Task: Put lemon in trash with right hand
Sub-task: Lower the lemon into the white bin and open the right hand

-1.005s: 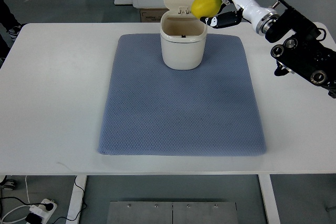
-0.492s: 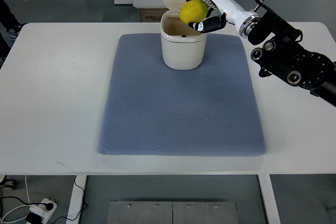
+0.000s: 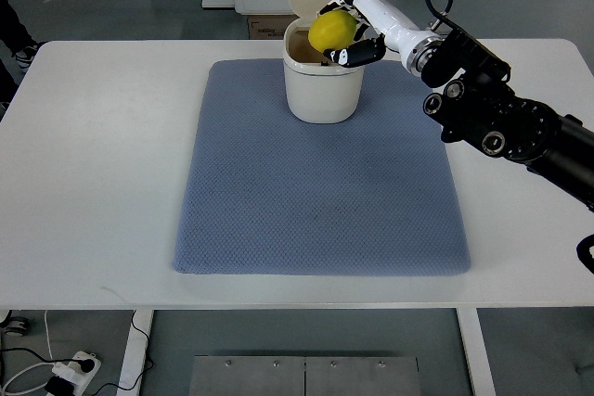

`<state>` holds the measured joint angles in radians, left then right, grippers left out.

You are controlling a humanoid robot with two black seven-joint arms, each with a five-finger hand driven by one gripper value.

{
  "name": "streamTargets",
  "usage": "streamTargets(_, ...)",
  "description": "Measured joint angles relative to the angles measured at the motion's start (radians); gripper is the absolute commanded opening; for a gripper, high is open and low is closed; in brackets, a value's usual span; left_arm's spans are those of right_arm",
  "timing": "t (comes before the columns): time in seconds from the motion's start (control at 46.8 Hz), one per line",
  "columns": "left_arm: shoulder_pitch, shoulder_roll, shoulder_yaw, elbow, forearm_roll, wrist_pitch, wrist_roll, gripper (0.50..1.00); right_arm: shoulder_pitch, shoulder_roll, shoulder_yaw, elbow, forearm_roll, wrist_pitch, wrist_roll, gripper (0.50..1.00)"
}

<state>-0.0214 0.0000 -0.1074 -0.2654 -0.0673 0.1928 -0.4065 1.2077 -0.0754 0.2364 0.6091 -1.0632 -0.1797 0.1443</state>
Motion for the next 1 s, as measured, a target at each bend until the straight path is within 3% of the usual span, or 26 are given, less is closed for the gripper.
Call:
streamTargets(0.192, 0.000, 0.000, 0.000, 0.000, 0.000, 0.000, 0.000, 1.000, 0.001, -0.002, 0.007, 0.002, 0.005, 0.001, 0.000, 0.500)
streamTargets(0.214, 0.000, 0.000, 0.000, 0.000, 0.000, 0.000, 0.000, 1.000, 0.001, -0.002, 0.007, 0.002, 0.006, 0.001, 0.000, 0.566)
streamTargets(0.299, 0.000, 0.000, 0.000, 0.000, 0.000, 0.000, 0.000, 1.000, 0.003, -0.003, 0.009, 0.002, 0.007, 0.001, 0.003, 0.658)
streamTargets(0.385, 0.000, 0.000, 0.000, 0.000, 0.000, 0.000, 0.000, 1.000, 0.004, -0.003, 0.009, 0.004, 0.014, 0.002, 0.004, 0.788)
streamTargets(0.534, 0.000, 0.000, 0.000, 0.000, 0.000, 0.000, 0.000, 1.000, 0.004, -0.003, 0.009, 0.007, 0.016, 0.003, 0.005, 0.872)
streamTargets(0.684, 0.000, 0.000, 0.000, 0.000, 0.000, 0.000, 0.000, 1.000, 0.004, -0.004, 0.009, 0.011, 0.016, 0.003, 0.006, 0.899)
streamTargets(1.005, 0.000, 0.000, 0.000, 0.000, 0.000, 0.000, 0.000, 1.000, 0.005, -0.027, 0.006, 0.044, 0.026, 0.016, 0.006, 0.910)
